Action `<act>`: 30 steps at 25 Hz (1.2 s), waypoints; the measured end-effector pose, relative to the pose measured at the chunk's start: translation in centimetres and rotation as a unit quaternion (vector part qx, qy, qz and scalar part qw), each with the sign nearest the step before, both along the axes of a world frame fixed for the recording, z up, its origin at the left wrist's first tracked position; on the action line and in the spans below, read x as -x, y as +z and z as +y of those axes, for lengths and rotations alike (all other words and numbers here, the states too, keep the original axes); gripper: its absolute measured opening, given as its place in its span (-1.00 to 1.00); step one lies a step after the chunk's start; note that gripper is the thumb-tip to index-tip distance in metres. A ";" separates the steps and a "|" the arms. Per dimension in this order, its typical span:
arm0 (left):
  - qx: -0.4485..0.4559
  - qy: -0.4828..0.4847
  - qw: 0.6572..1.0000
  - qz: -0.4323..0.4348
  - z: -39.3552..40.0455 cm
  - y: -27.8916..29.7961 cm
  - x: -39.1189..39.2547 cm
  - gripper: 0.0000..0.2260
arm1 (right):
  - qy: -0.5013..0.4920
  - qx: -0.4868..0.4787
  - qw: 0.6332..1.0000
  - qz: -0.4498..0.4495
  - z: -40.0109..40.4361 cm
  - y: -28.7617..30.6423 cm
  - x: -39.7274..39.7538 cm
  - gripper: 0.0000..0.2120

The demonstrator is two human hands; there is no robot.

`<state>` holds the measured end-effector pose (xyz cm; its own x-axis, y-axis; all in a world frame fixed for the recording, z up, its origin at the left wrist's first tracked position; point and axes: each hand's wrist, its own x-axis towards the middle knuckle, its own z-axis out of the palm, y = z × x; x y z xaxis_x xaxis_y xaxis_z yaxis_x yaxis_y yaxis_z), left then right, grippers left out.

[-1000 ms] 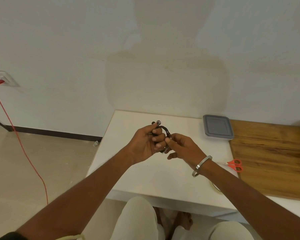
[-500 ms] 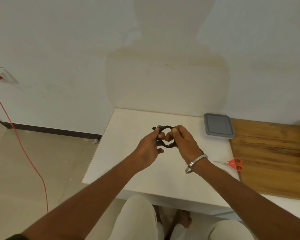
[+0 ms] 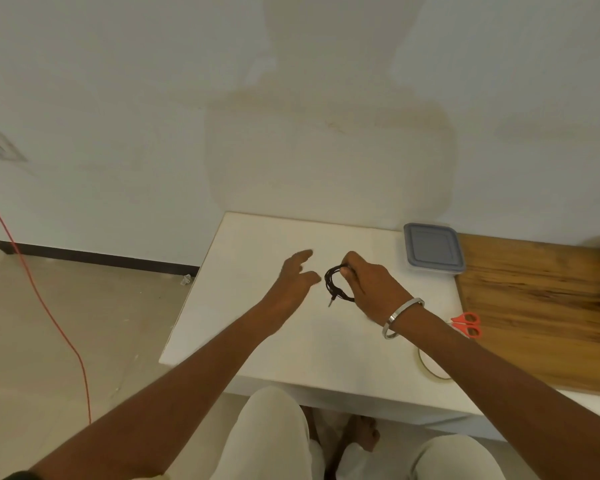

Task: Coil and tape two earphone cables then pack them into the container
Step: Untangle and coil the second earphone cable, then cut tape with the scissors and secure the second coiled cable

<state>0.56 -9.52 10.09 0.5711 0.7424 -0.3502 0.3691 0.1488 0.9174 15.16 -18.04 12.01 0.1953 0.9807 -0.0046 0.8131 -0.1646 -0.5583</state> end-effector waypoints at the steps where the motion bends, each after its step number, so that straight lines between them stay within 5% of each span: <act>1: -0.033 -0.056 0.997 -0.032 -0.2 0.2 0.0 -0.53 | 0.019 0.014 1.000 -0.011 -0.1 -0.2 0.0 -0.80; 7: -0.146 -0.192 0.970 -0.024 -0.3 -0.3 -0.2 -0.74 | 0.055 0.043 0.998 -0.002 -0.7 -0.9 -0.1 -0.75; 14: 0.013 -0.190 0.978 -0.085 0.0 0.6 -0.1 -0.73 | 0.076 0.018 0.997 0.013 -1.1 -1.6 -1.2 -0.80; 18: 0.002 -0.194 0.978 -0.076 -0.3 -0.3 -0.7 -0.64 | 0.080 0.009 0.997 0.015 -1.3 -2.5 -2.2 -0.79; 24: -0.029 -0.142 0.989 -0.027 -2.2 -1.7 -3.0 -0.82 | -0.041 0.052 0.997 0.042 -5.2 -5.8 -7.9 -0.70; 30: -0.022 -0.134 0.990 0.023 -3.6 -5.0 -6.9 -0.65 | -0.138 0.178 0.973 -0.049 -11.4 -9.2 -13.6 -0.71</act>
